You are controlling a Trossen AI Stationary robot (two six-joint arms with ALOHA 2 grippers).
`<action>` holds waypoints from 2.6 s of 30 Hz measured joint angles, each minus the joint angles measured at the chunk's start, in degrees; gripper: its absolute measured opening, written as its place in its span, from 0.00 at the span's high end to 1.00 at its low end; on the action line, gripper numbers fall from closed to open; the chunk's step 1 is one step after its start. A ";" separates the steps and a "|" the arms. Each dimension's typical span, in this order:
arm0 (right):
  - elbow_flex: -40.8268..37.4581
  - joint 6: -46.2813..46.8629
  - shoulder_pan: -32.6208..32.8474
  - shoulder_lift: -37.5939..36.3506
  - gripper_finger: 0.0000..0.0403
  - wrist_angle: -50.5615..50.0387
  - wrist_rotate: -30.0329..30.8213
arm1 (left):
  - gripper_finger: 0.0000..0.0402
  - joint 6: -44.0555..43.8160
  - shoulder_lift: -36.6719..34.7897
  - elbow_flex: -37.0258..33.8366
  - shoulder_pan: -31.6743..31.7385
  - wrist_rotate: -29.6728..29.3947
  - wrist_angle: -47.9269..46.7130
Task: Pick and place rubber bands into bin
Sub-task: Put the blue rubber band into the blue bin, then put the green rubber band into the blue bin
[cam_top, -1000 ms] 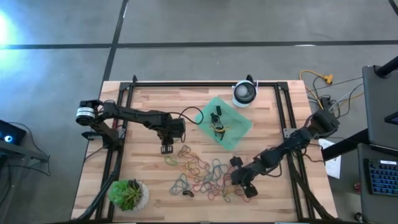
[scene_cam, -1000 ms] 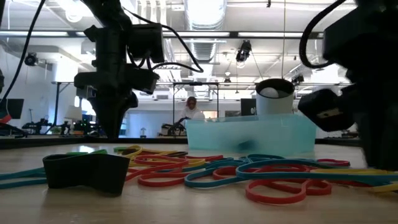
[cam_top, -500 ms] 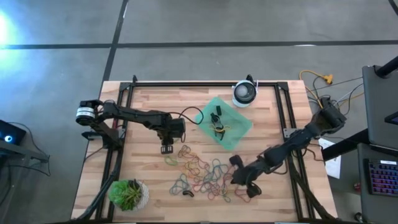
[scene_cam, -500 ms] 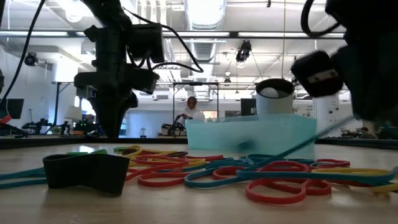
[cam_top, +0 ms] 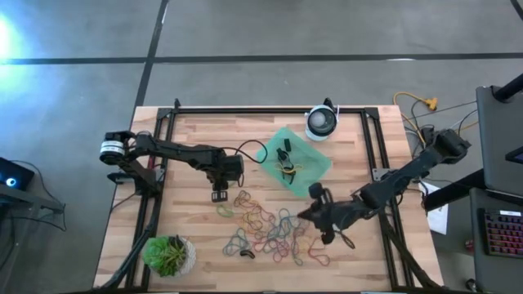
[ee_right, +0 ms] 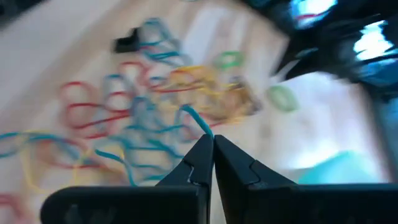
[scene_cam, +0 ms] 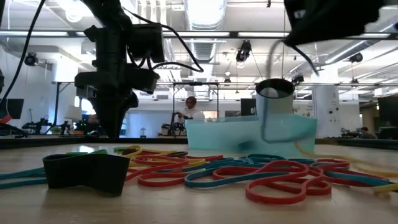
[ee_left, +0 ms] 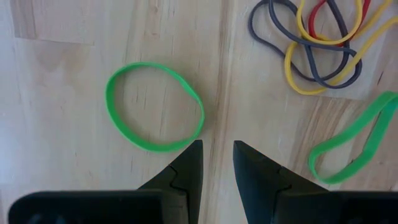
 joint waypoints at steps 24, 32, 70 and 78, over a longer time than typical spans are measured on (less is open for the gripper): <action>-1.68 -12.52 -14.62 -10.35 0.98 0.07 13.85 | 0.82 0.07 0.00 0.00 0.00 0.02 1.81; -4.34 -7.80 -22.45 -10.04 0.98 0.01 7.94 | 0.82 0.09 0.00 0.00 0.02 0.02 2.58; -8.90 2.94 -17.12 -10.04 0.73 0.10 -20.96 | 0.82 3.17 0.24 -5.14 0.04 -0.43 10.39; -9.16 4.05 -16.09 -10.04 0.75 0.41 -20.91 | 0.82 3.13 1.47 -5.68 0.05 -6.41 11.04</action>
